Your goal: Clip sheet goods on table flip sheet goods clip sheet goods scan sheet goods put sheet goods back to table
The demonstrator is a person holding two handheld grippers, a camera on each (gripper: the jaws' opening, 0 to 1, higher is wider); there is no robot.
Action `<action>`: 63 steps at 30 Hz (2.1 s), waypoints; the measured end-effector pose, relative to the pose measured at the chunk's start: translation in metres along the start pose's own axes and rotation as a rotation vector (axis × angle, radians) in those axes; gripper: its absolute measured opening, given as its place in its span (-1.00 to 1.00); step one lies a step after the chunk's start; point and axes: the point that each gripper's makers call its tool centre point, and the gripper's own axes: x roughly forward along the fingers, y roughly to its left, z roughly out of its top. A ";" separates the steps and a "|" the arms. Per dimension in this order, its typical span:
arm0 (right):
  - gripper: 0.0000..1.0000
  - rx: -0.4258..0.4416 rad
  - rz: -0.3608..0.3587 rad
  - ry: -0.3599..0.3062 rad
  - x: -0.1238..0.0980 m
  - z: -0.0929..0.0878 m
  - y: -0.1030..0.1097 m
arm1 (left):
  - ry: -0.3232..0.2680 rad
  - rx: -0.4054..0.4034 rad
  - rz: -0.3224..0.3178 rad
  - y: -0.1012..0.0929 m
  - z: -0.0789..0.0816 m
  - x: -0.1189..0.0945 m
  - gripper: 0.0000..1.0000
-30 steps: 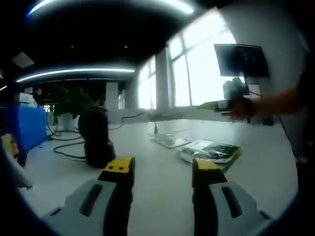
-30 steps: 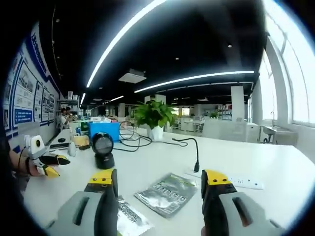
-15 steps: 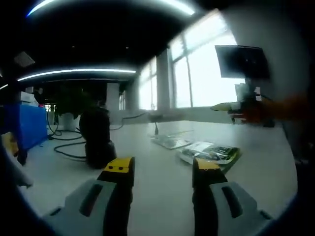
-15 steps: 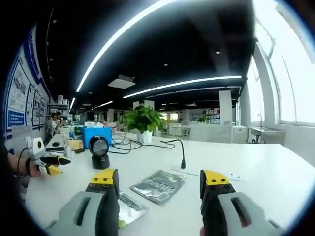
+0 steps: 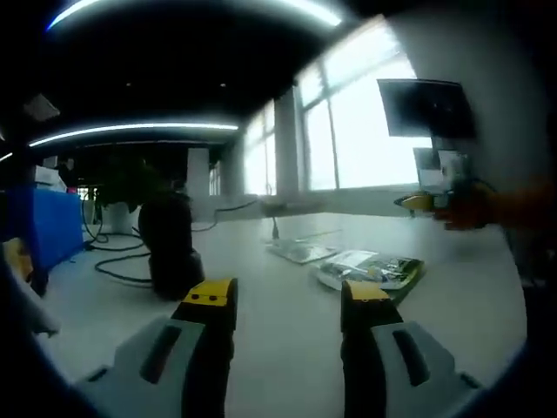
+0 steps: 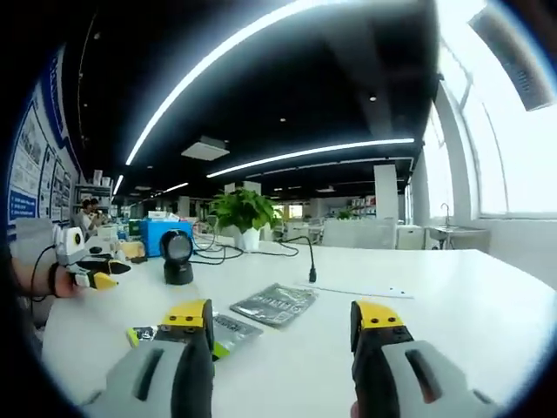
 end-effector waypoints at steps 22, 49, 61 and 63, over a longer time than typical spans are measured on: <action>0.18 0.001 -0.151 -0.046 -0.057 -0.029 -0.035 | -0.016 -0.007 0.005 0.000 0.004 -0.003 -0.19; -0.10 -0.081 -0.180 -0.052 -0.061 -0.023 -0.013 | -0.062 0.009 0.026 0.005 0.012 -0.007 -0.20; -0.09 -0.079 -0.184 -0.056 -0.062 -0.023 -0.015 | -0.054 0.012 0.031 0.005 0.010 -0.006 -0.20; -0.09 -0.076 -0.183 -0.057 -0.062 -0.023 -0.016 | -0.054 0.012 0.031 0.005 0.011 -0.006 -0.20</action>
